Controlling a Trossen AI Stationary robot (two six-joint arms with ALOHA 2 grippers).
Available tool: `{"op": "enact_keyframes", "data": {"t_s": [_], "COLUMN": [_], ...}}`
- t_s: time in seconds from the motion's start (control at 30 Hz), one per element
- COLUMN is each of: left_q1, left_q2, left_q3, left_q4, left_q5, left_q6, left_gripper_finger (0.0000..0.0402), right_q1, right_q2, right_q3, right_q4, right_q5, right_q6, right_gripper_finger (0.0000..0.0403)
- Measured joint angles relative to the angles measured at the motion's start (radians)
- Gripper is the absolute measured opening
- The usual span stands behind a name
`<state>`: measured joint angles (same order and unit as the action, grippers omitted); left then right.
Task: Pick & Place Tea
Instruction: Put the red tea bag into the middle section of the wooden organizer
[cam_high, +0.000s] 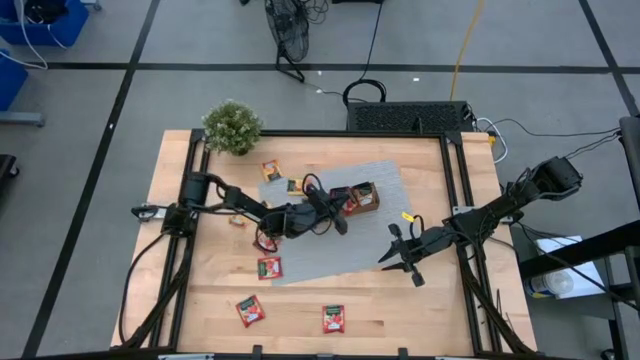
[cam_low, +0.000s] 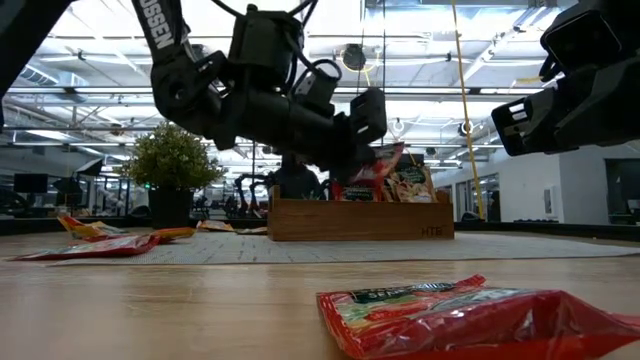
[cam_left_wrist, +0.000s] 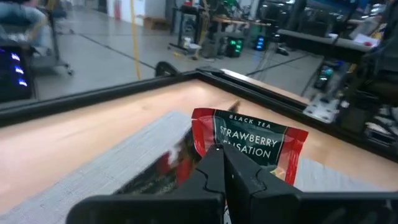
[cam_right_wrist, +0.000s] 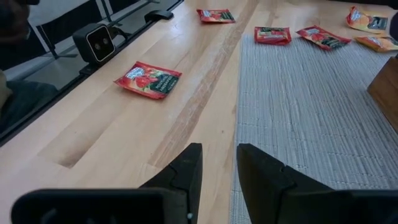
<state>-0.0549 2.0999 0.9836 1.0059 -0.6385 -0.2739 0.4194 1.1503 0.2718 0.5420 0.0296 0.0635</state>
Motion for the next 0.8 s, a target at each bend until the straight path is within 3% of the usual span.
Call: {"op": "enact_keyframes", "data": {"t_s": [0.37,0.8], "left_q1": [-0.008,0.003], "left_q2": [0.003,0.006], "left_q3": [0.000,0.000], "left_q4": [0.010,-0.019], "left_q5": [-0.088,-0.097], "left_q6": [0.025,0.040], "left_gripper_finger": [0.0000,0.0001], "right_q1": [0.000,0.000], "right_q2": [0.000,0.000], "right_q3": [0.000,0.000], "right_q4": [-0.001,0.000], "right_q5": [0.000,0.000], "right_q6": [0.002,-0.002], "right_gripper_finger": [0.0091,0.0091]}}
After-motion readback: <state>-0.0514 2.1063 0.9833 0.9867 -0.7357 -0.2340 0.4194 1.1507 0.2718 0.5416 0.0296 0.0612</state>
